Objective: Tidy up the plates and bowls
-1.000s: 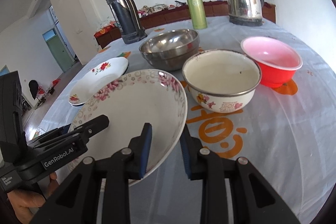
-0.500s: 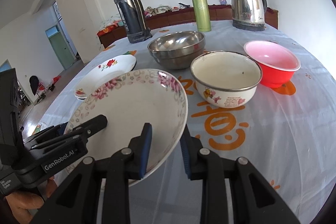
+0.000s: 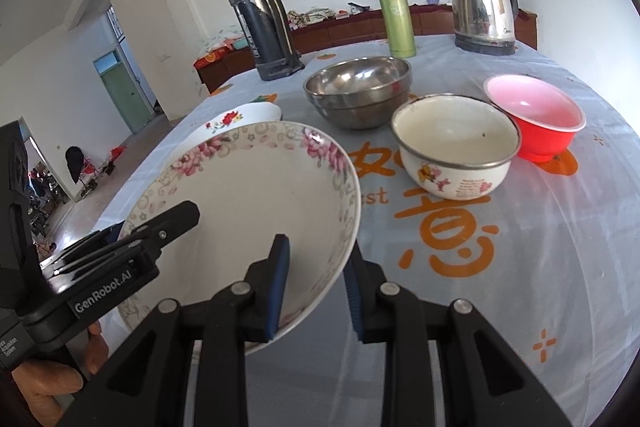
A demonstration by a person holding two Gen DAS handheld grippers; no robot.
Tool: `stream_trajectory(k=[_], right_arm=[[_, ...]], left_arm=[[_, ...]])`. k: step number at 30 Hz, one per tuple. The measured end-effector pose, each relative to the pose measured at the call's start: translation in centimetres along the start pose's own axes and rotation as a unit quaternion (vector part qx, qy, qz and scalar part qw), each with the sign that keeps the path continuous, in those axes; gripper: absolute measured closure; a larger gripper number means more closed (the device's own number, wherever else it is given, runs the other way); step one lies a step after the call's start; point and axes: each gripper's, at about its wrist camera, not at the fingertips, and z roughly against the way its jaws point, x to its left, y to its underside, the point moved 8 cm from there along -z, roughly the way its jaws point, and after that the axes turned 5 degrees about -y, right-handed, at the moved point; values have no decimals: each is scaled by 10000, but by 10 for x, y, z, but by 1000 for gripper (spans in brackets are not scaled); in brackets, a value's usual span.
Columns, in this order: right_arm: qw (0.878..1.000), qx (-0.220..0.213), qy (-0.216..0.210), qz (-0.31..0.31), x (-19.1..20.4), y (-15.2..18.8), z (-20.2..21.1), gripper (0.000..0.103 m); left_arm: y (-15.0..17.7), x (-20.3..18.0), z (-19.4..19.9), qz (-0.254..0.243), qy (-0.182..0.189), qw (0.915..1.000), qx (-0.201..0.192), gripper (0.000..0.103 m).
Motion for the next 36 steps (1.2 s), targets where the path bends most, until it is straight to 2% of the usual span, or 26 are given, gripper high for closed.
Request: stream_trajectory(k=[22, 36], right_arm=[[9992, -307, -252, 3, 35, -46, -25, 76], [9991, -275, -303, -50, 42, -66, -55, 76]], left_arm=[[-43, 38, -8, 337, -227, 9985, -377, 52], [-68, 55, -26, 415, -395, 9968, -562, 52]])
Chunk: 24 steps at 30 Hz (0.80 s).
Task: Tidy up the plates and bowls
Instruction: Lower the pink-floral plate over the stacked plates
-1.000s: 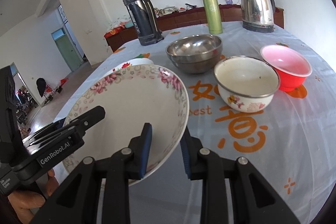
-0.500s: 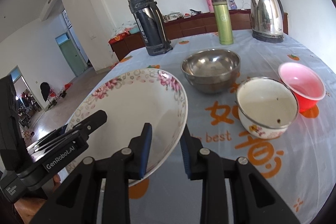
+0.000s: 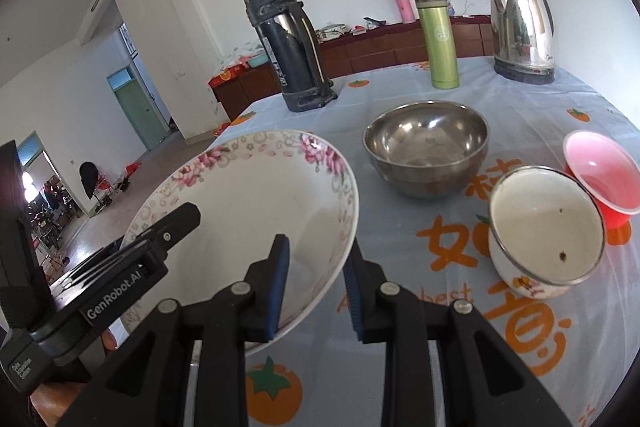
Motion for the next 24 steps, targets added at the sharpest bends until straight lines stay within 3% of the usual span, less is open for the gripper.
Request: stream_trajectory(k=[24], right_arm=[[9999, -5, -29, -99, 5, -29, -54, 76]], left_arm=[[-13, 27, -56, 398, -325, 9984, 237, 52]])
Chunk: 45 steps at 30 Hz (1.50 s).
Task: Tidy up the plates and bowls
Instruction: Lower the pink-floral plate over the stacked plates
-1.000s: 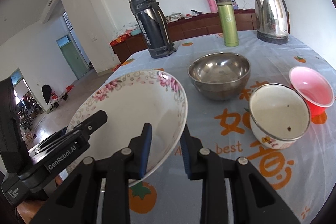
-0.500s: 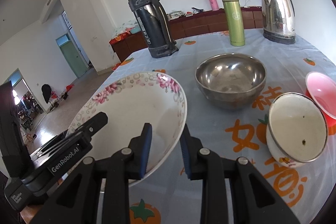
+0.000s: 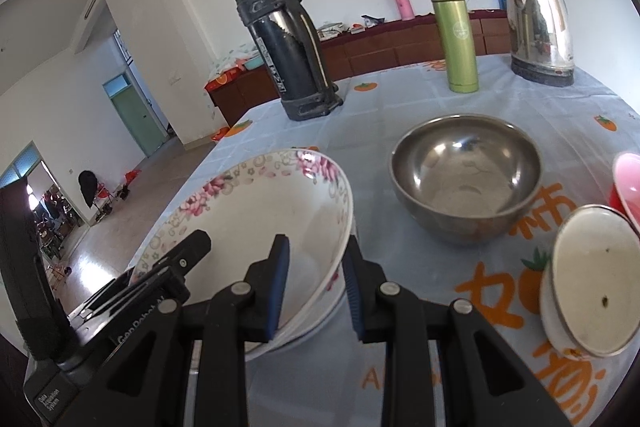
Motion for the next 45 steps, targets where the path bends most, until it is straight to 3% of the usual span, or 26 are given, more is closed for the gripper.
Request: stream_trajectory(k=[21, 40, 43, 45], right_arm=[[9995, 300, 24, 122, -2, 12, -27, 76], [9976, 248, 267, 583, 5, 18, -28, 74], [9968, 241, 343, 677, 6, 20, -27, 73], [9978, 211, 227, 587, 7, 19, -24, 66]], left_arm=[[6, 10, -19, -4, -229, 9996, 144, 52], [8, 12, -19, -96, -358, 9993, 35, 52], [10, 15, -22, -43, -385, 9991, 146, 52], [10, 16, -23, -16, -338, 9993, 171, 52]])
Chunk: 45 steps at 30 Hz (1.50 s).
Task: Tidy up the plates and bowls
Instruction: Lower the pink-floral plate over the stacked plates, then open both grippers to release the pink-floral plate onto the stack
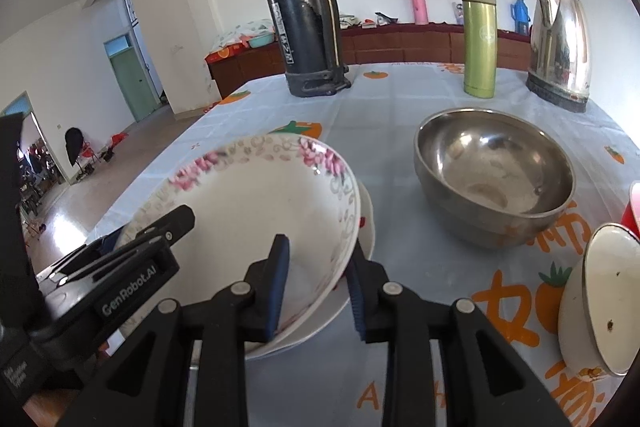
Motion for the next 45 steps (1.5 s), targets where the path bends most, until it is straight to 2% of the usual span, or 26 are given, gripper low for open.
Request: stream_trajectory(k=[10, 12, 14, 15, 27, 30, 31, 32, 37, 41, 45], right_arm=[[10000, -67, 57, 44, 1, 2, 3, 62], [9998, -74, 117, 115, 4, 4, 5, 60], [9993, 4, 322, 173, 3, 7, 5, 51], [9993, 68, 335, 149, 2, 9, 4, 51], [9996, -41, 249, 148, 4, 6, 7, 50], [9996, -98, 229, 128, 3, 5, 9, 48], [9996, -113, 236, 125, 3, 5, 10, 44], [9996, -125, 243, 121, 2, 4, 10, 40], [9994, -201, 257, 102, 1, 3, 13, 35], [9991, -318, 294, -22, -5, 1, 17, 21], [9985, -430, 297, -162, -11, 0, 21, 15]], left_arm=[[0, -2, 1, -78, -70, 9999, -42, 52], [1, -2, 1, -77, -70, 9999, -42, 52], [1, -2, 1, -81, -75, 9999, -37, 52], [1, -2, 1, -83, -77, 9999, -35, 52], [1, -3, 1, -128, -129, 9998, -50, 52], [1, -2, 2, -132, -150, 9998, -63, 52], [1, -2, 2, -131, -153, 9998, -57, 52], [1, -2, 1, -130, -157, 9998, -50, 49], [0, 1, 3, -85, -212, 9997, -79, 37], [0, 4, 7, -11, -245, 9996, -155, 27], [1, 3, 8, -34, -256, 9996, -141, 26]])
